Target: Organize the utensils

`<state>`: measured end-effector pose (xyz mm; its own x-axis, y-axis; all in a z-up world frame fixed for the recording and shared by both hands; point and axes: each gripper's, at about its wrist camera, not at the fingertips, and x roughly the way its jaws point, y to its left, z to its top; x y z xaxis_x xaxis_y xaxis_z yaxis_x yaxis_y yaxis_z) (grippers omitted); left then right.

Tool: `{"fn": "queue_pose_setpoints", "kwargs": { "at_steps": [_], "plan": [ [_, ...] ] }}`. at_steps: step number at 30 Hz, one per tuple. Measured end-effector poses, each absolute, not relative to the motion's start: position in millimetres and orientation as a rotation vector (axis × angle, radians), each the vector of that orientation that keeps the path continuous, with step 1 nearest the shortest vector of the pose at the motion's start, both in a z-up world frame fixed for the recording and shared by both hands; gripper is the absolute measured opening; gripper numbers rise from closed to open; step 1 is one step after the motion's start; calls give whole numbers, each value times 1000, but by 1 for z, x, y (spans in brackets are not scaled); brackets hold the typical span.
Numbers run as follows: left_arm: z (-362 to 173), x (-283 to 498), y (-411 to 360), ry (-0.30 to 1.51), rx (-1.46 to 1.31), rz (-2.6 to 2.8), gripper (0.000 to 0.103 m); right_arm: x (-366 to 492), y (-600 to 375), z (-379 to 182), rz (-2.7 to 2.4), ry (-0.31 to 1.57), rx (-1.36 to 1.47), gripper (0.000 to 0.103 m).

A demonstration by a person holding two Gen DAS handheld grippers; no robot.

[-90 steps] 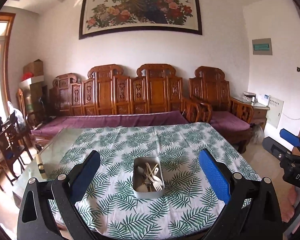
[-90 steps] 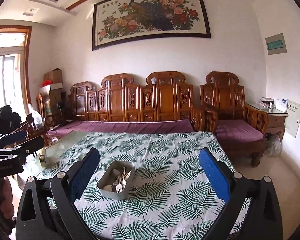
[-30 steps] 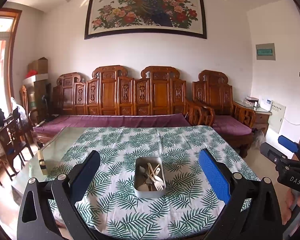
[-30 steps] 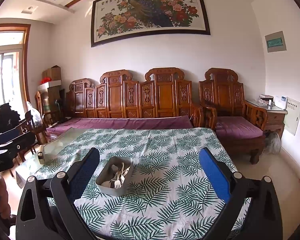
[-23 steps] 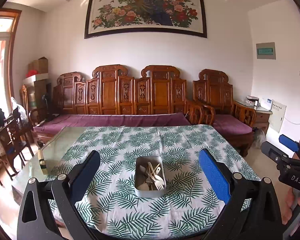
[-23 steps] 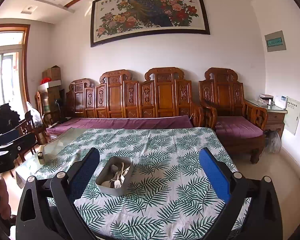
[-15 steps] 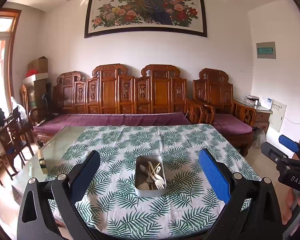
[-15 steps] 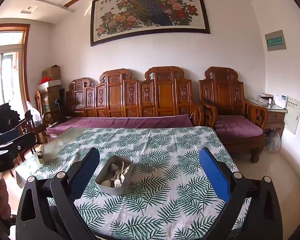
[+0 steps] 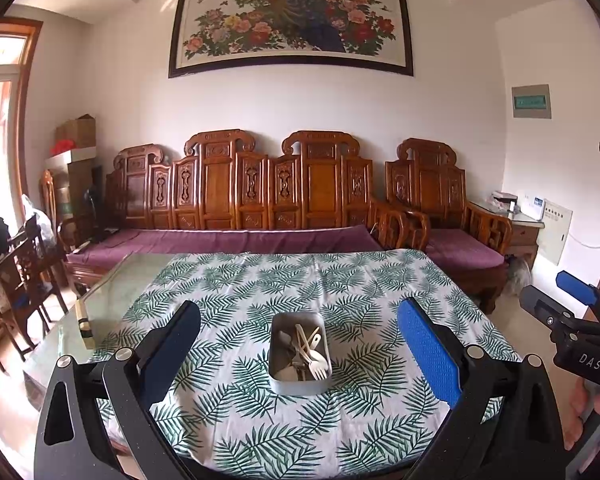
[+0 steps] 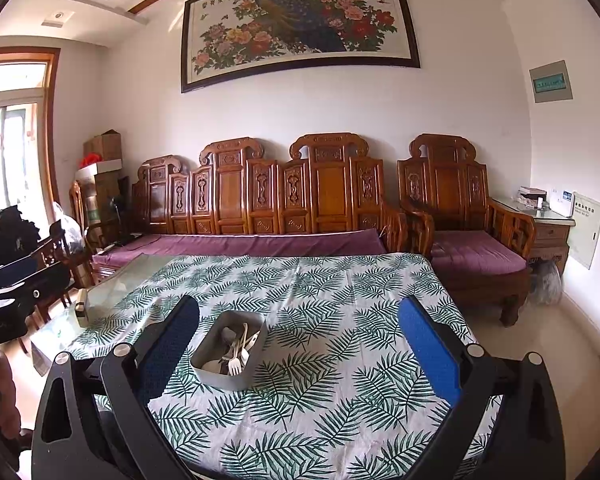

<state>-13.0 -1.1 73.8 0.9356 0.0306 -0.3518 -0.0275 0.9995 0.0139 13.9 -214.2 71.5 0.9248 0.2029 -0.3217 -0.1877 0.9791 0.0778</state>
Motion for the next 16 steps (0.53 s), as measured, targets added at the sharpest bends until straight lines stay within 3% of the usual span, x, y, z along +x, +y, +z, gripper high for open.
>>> {"fn": "queue_pose_setpoints", "kwargs": {
  "at_steps": [16],
  "plan": [
    [73,-15,-3,362,9,27,95,15,-214,70,201,341,52,100]
  ]
}}
